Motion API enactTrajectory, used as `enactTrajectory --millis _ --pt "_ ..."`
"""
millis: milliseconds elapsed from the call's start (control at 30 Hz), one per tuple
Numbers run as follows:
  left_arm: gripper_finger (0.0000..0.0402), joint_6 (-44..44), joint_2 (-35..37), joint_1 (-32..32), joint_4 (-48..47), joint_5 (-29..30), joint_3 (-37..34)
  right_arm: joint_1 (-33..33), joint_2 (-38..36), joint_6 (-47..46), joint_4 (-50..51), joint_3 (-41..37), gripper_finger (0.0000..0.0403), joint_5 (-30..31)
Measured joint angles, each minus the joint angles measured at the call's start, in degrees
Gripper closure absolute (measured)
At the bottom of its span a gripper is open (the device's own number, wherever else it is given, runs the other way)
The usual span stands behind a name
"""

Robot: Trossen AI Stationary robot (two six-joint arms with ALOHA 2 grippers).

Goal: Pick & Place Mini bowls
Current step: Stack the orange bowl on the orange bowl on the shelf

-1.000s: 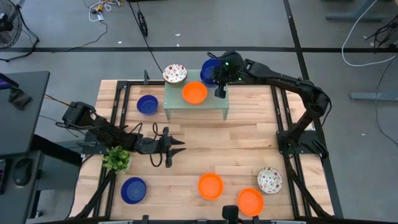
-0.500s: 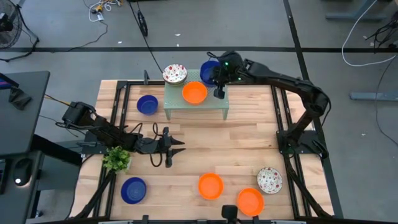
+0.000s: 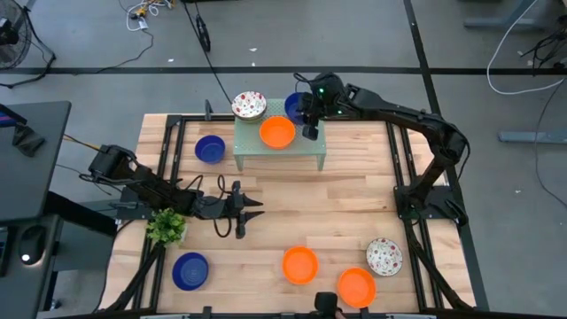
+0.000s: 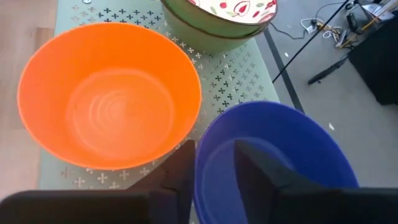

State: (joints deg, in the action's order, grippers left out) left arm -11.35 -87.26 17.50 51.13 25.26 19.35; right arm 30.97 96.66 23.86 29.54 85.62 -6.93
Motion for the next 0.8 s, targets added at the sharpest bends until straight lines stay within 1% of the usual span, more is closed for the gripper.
enactTrajectory --millis 133,267,400,500,667,800 --pt "0.0275 0.0 0.0 0.0 0.0 0.0 0.0 -1.2 -2.5 -1.2 0.3 0.0 0.0268 0.2" --pt "0.0275 0.0 0.0 0.0 0.0 0.0 0.0 -4.5 -6.4 -5.2 2.1 0.0 0.027 0.1" --pt "0.0275 0.0 0.0 0.0 0.0 0.0 0.0 -11.3 -9.7 -9.2 5.9 0.0 0.0284 0.1" --pt "0.0275 0.0 0.0 0.1 0.0 0.0 0.0 -17.7 -10.2 -12.4 9.5 -0.3 0.0297 -0.2" --pt "0.0275 0.0 0.0 0.9 0.5 0.0 0.0 -29.1 -10.2 -16.5 7.7 -7.5 0.0317 -0.1" --pt "0.0275 -0.1 0.0 1.8 1.3 0.0 0.1 -38.0 -10.2 -24.8 -2.1 -16.3 0.0331 -0.2"
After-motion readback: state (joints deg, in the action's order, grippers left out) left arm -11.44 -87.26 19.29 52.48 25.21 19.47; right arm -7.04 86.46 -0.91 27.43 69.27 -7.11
